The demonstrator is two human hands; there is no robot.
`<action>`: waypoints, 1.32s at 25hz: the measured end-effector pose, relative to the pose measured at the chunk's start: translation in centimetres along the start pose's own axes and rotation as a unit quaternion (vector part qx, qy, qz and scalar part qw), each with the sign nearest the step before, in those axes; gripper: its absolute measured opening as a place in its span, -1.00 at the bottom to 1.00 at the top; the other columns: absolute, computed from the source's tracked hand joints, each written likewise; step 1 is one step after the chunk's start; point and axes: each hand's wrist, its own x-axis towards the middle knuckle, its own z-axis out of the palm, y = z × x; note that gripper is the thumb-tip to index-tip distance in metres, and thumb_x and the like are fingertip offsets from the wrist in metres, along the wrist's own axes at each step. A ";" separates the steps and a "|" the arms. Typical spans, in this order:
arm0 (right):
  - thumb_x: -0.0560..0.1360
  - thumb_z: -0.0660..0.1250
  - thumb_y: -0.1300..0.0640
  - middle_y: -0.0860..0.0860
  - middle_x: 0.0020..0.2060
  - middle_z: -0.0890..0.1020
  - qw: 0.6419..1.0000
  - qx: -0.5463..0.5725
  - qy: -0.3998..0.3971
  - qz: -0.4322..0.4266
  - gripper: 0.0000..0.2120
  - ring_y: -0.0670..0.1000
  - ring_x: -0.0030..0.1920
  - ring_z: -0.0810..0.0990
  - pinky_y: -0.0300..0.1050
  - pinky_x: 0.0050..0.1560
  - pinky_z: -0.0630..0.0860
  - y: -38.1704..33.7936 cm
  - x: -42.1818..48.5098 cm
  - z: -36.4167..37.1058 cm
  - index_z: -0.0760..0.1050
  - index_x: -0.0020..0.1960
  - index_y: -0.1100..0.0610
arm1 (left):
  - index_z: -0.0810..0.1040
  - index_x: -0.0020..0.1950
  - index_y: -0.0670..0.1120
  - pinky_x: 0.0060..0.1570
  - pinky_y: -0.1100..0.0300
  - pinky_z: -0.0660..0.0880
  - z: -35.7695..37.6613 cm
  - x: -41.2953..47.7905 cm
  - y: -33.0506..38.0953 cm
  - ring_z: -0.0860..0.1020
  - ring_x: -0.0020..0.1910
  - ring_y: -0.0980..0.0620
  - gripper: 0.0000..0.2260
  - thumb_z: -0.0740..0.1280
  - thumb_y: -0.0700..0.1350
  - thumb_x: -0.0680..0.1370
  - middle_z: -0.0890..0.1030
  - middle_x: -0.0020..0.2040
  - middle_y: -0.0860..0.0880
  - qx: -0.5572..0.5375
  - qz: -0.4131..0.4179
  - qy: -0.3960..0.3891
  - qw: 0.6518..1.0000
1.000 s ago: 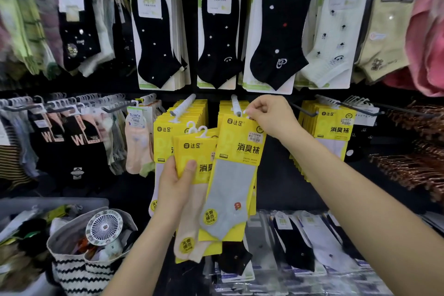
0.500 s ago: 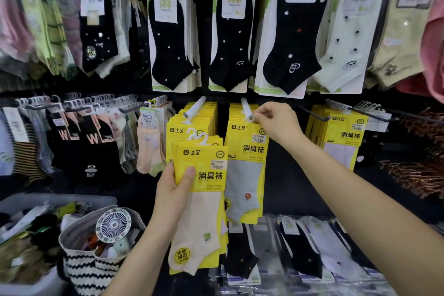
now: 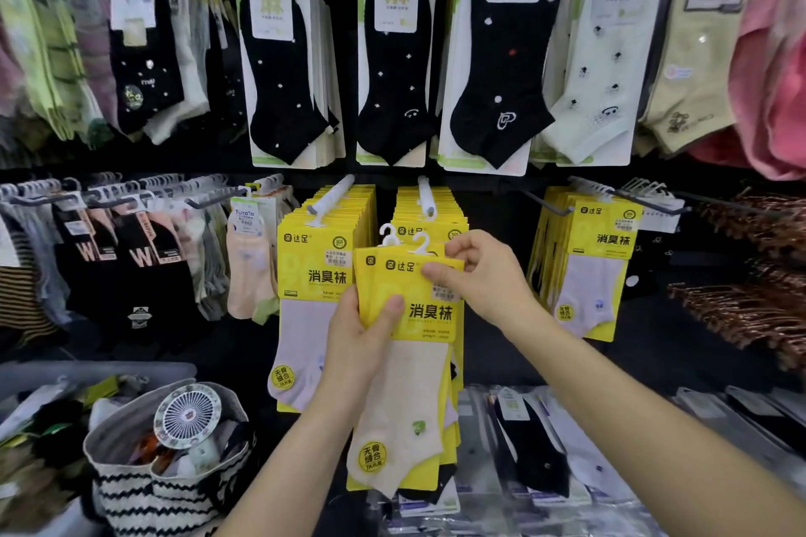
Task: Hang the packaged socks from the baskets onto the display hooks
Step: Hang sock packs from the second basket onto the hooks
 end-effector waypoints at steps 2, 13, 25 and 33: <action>0.32 0.52 0.02 -0.08 -0.10 0.62 1.000 0.016 0.007 0.004 -0.76 -0.03 -0.07 0.60 -0.07 -0.04 0.57 0.3 0.1 -0.4 0.46 -0.17 -0.11 | 0.47 0.20 -0.09 0.03 0.10 0.56 0.4 -0.1 -0.2 0.59 0.09 0.02 -0.77 0.25 -0.07 0.57 0.61 0.14 -0.06 -0.033 -0.018 -0.004 0.999; 0.50 0.35 0.08 -0.13 -0.21 0.60 0.996 -0.065 0.058 -0.006 -0.92 -0.15 -0.19 0.53 -0.25 -0.22 0.41 -0.3 4.2 -1.6 0.56 -0.17 -0.03 | 0.52 0.04 -0.01 -0.13 0.27 0.48 -5.4 1.1 -1.3 0.59 -0.05 0.12 -0.87 0.18 -0.13 0.61 0.63 -0.03 0.06 0.054 0.033 0.098 0.993; 0.46 0.36 0.00 -0.06 -0.04 0.47 0.969 -0.187 0.135 -0.089 -0.82 -0.07 -0.04 0.47 -0.14 -0.03 0.43 0.7 3.3 -0.7 0.53 0.03 0.03 | 0.53 -0.03 0.04 -0.16 0.41 0.49 -3.6 -0.2 -0.9 0.60 -0.10 0.24 -0.86 0.19 -0.10 0.61 0.66 -0.10 0.15 0.050 0.032 0.053 0.997; 0.34 0.49 -0.04 -0.11 -0.31 0.63 1.000 -0.012 0.009 -0.019 -0.75 -0.25 -0.35 0.54 -0.42 -0.31 0.42 1.4 -1.1 -0.4 0.47 -0.10 -0.01 | 0.53 -0.02 0.05 -0.09 0.24 0.55 0.9 -0.4 -0.6 0.61 -0.04 0.11 -0.93 0.27 -0.10 0.56 0.64 -0.02 0.03 0.015 0.032 0.014 0.999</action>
